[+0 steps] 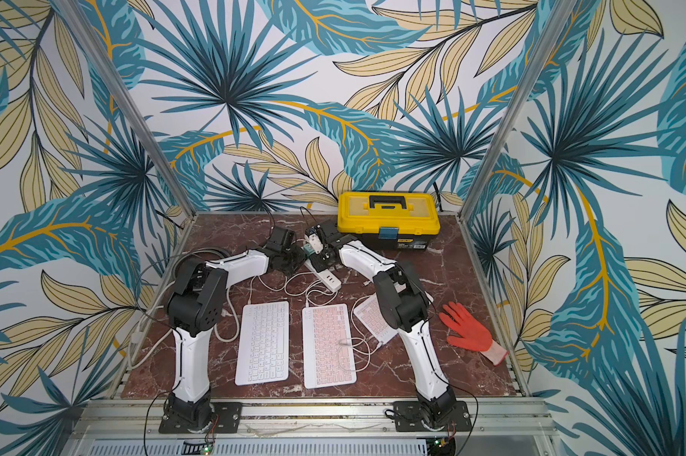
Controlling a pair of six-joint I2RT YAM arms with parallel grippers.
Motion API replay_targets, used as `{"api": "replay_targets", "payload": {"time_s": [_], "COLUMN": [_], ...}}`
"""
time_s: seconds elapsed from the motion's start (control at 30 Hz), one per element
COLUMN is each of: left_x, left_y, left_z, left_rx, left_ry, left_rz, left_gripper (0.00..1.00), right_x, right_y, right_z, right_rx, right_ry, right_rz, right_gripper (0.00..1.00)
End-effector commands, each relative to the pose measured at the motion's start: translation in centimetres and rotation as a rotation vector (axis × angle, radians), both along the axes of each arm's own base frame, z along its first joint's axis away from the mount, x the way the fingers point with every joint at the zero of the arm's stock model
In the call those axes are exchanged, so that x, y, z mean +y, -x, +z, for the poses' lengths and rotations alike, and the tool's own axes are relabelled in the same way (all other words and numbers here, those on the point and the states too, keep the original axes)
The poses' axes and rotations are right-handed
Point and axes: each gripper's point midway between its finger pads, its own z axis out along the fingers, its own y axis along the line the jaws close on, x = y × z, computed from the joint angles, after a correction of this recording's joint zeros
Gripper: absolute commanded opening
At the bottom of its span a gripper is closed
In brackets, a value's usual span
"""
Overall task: Unplug the wireless keyboard
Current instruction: Remove the plug from the socket.
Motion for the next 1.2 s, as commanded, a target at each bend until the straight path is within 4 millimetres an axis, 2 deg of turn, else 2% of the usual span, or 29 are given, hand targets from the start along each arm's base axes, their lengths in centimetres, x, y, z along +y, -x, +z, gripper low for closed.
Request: {"api": "replay_targets", "payload": {"time_s": [0.0,0.17,0.37,0.5,0.67,0.77,1.03,1.17], "left_x": [1.0,1.0,0.8,1.0,1.0,1.1,1.4,1.8], "left_y": [4.4,5.0,5.9,6.4,6.6,6.7,7.2,7.8], "left_z": [-6.4,-7.1,-8.0,-8.8,-9.2,-9.4,-9.9,-10.2], "left_rx": [0.195,0.221,0.251,0.273,0.280,0.287,0.301,0.316], "left_ry": [-0.085,-0.077,-0.078,-0.079,-0.081,-0.081,-0.084,-0.088], "left_rz": [-0.022,-0.019,-0.026,-0.020,-0.024,-0.023,-0.021,-0.016], "left_gripper": [0.26,0.26,0.26,0.26,0.26,0.25,0.25,0.25], "right_x": [0.2,0.2,0.8,1.5,2.6,2.4,0.5,0.5], "right_y": [1.6,1.1,0.2,0.2,1.0,1.0,-0.7,-1.1], "right_z": [-3.0,-1.7,0.8,2.1,2.6,2.7,3.9,4.8], "right_rx": [0.077,0.047,-0.029,-0.143,-0.258,-0.260,-0.058,-0.009], "right_ry": [0.059,0.043,0.013,0.050,0.132,0.145,-0.147,-0.272], "right_rz": [0.020,-0.005,-0.006,0.055,0.149,0.134,-0.075,-0.105], "right_gripper": [0.34,0.27,0.24,0.24,0.23,0.23,0.23,0.23]}}
